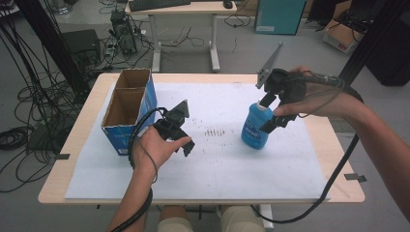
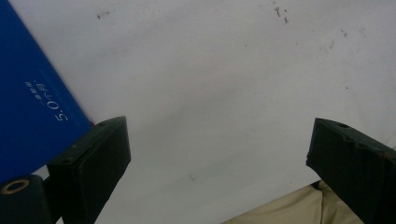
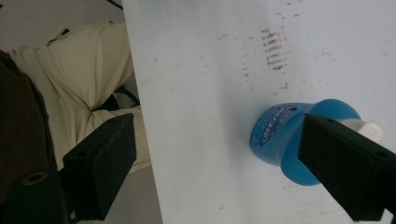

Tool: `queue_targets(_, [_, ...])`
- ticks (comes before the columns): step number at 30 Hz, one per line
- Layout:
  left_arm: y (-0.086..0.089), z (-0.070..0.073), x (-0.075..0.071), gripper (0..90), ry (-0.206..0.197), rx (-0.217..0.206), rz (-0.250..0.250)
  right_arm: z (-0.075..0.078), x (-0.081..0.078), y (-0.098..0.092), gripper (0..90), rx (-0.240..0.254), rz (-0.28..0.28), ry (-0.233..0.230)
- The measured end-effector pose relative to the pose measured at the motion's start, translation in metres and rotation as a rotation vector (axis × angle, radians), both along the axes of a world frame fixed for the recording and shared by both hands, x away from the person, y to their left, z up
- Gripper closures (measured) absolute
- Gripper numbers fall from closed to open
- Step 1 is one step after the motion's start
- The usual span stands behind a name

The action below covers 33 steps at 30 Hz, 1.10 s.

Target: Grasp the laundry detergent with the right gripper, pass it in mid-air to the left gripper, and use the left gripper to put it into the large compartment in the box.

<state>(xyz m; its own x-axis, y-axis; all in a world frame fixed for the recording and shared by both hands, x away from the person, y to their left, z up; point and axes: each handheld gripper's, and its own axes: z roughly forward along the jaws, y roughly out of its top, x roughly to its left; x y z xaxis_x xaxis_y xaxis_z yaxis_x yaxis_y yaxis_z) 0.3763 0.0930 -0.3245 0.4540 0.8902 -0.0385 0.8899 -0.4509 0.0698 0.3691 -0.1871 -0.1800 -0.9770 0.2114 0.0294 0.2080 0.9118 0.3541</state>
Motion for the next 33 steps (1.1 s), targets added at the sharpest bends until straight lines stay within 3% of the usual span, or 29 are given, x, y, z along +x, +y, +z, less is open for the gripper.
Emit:
queue_targets(9, [0.001,0.003,-0.001,6.3,-0.013,-0.002,-0.005,0.000,-0.001,-0.016,11.7,0.001,-0.055,-0.028])
queue_targets(18, [0.001,0.000,-0.001,6.3,-0.009,-0.004,-0.011,-0.010,-0.001,-0.039,10.1,0.002,-0.151,-0.037])
queue_targets(33, [0.000,0.000,-0.004,6.2,-0.016,-0.004,-0.026,-0.040,0.001,-0.076,6.9,0.062,-0.321,-0.042])
